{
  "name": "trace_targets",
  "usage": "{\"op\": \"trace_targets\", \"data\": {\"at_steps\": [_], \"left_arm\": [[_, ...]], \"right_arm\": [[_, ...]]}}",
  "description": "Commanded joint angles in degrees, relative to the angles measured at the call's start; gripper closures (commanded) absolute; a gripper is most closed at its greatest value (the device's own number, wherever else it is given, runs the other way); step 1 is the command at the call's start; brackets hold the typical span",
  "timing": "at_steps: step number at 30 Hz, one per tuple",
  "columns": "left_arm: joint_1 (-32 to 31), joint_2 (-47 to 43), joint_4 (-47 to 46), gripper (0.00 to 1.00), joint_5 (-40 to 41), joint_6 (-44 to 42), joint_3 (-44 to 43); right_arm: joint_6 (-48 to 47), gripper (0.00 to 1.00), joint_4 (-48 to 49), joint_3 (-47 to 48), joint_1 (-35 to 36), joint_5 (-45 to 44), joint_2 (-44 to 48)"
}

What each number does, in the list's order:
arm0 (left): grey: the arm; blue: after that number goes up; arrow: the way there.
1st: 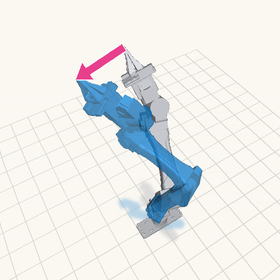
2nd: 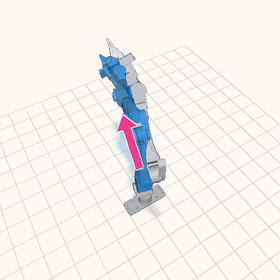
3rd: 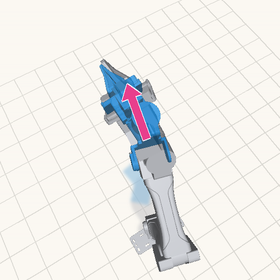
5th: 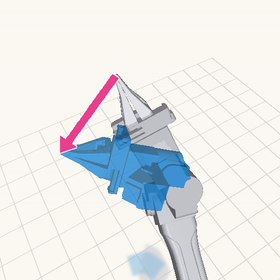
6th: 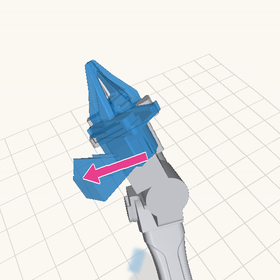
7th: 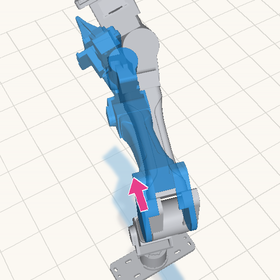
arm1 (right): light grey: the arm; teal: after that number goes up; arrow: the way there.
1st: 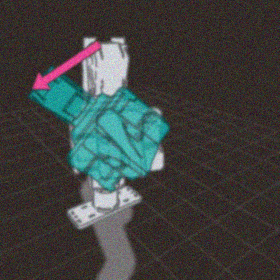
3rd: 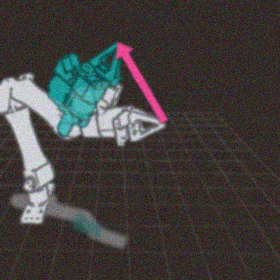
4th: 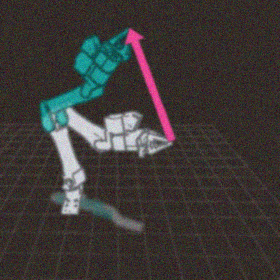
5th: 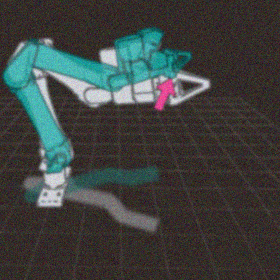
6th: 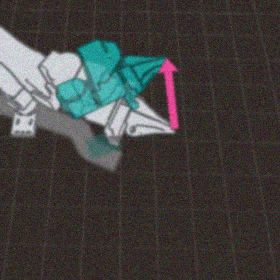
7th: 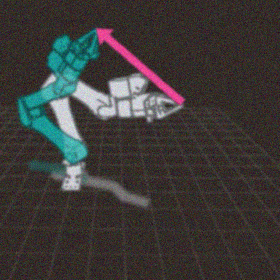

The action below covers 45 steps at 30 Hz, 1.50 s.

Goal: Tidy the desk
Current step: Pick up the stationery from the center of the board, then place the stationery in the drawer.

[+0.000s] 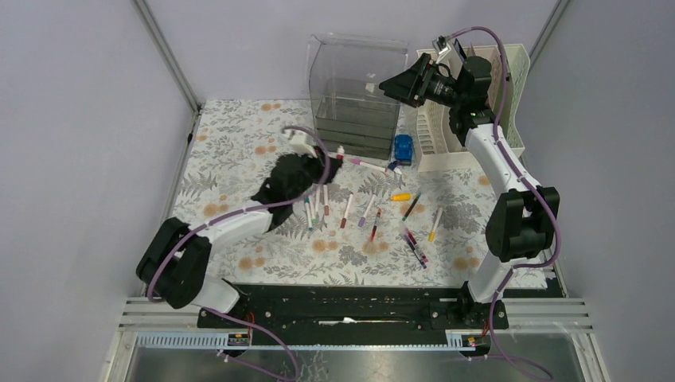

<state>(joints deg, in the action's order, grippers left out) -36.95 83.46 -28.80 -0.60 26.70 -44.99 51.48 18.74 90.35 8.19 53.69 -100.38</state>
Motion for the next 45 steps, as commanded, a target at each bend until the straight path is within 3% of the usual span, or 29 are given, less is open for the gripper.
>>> {"op": "trace_targets", "data": {"at_steps": [1, 9, 20, 23, 25, 28, 30, 33, 36, 45], "left_arm": [[7.8, -3.5, -10.5, 1.00, -1.1, 24.8, 3.1], [11.3, 6.0, -16.8, 1.00, -3.6, 41.8, -2.6], [11.5, 24.2, -25.3, 1.00, 2.1, 65.4, -19.8], [11.4, 28.3, -21.5, 1.00, 4.7, 71.2, -24.6], [11.4, 29.6, -13.8, 1.00, 5.9, 74.2, -28.3], [11.4, 30.7, -6.0, 0.83, 6.0, 77.3, -32.4], [11.4, 30.9, -7.3, 0.66, 6.3, 78.5, -32.3], [11.4, 30.3, -10.3, 0.55, 6.9, 78.9, -30.9], [11.5, 29.3, -12.1, 0.48, 7.5, 78.6, -29.4], [12.0, 28.4, -17.5, 0.48, 4.7, 77.8, -26.2]], "right_arm": [[0.5, 0.24, 4.1, 0.6, -0.3, 1.1, 2.4], [0.3, 0.24, 4.1, 0.7, -0.3, 0.9, 2.5], [0.2, 0.24, 4.1, 1.0, -0.3, 0.9, 2.6], [0.1, 0.24, 4.2, 1.1, -0.3, 1.0, 2.7], [0.1, 0.24, 4.1, 1.0, -0.3, 1.1, 2.8], [0.0, 0.24, 4.2, 1.1, -0.3, 1.1, 2.8], [-0.1, 0.24, 4.2, 1.2, -0.3, 1.1, 2.8], [0.0, 0.24, 4.1, 1.5, -0.3, 1.2, 2.5], [0.0, 0.24, 4.1, 1.7, -0.3, 1.2, 2.4], [-0.2, 0.24, 3.8, 1.5, -0.3, 1.1, 2.7]]}}
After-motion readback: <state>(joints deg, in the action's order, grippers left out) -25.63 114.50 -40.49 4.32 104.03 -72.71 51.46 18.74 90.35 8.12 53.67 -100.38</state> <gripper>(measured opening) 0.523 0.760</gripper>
